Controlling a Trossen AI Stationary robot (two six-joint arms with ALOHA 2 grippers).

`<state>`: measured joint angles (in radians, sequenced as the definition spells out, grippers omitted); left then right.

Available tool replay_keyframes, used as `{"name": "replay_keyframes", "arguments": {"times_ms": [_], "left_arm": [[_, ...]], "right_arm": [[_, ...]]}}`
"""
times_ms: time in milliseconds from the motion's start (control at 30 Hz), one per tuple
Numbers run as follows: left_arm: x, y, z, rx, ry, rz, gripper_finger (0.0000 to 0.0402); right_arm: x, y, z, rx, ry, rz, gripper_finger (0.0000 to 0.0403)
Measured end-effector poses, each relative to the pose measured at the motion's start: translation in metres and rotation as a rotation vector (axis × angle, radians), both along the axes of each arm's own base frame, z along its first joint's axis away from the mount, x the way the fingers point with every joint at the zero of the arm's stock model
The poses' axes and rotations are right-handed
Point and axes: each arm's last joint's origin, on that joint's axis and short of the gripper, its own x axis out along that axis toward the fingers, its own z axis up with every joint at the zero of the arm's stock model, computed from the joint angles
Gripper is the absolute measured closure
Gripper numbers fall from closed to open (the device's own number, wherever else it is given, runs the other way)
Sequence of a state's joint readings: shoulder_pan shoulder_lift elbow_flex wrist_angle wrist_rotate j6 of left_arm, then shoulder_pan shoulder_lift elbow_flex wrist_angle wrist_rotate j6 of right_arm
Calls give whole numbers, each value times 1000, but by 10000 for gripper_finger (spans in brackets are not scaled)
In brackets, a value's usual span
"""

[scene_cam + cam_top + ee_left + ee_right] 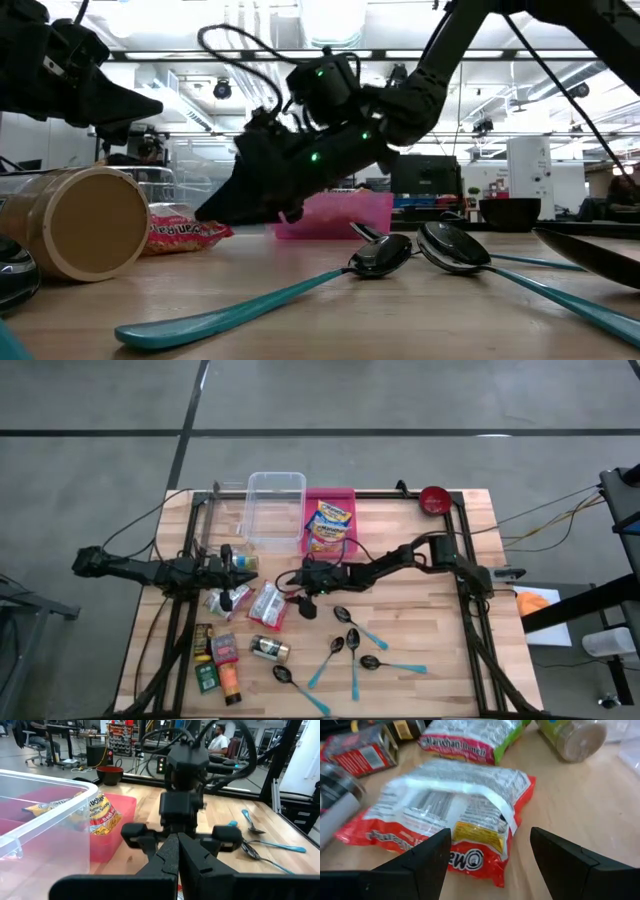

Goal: Pick & Place Food Item
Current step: Put the red noodle pack into the pink bin

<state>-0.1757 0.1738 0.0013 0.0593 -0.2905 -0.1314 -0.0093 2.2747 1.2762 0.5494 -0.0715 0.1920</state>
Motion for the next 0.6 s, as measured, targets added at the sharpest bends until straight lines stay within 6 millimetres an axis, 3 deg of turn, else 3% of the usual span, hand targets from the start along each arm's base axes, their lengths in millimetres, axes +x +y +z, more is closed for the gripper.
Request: {"name": "replay_keyframes", "arguments": {"times_ms": [400,600], "left_arm": [[0,0,0,1,2,0,401],[0,0,0,1,2,0,401]], "right_arm": [[-2,-2,-9,8,92,-8,134],[-3,-2,-8,8,122,-8,187]]}}
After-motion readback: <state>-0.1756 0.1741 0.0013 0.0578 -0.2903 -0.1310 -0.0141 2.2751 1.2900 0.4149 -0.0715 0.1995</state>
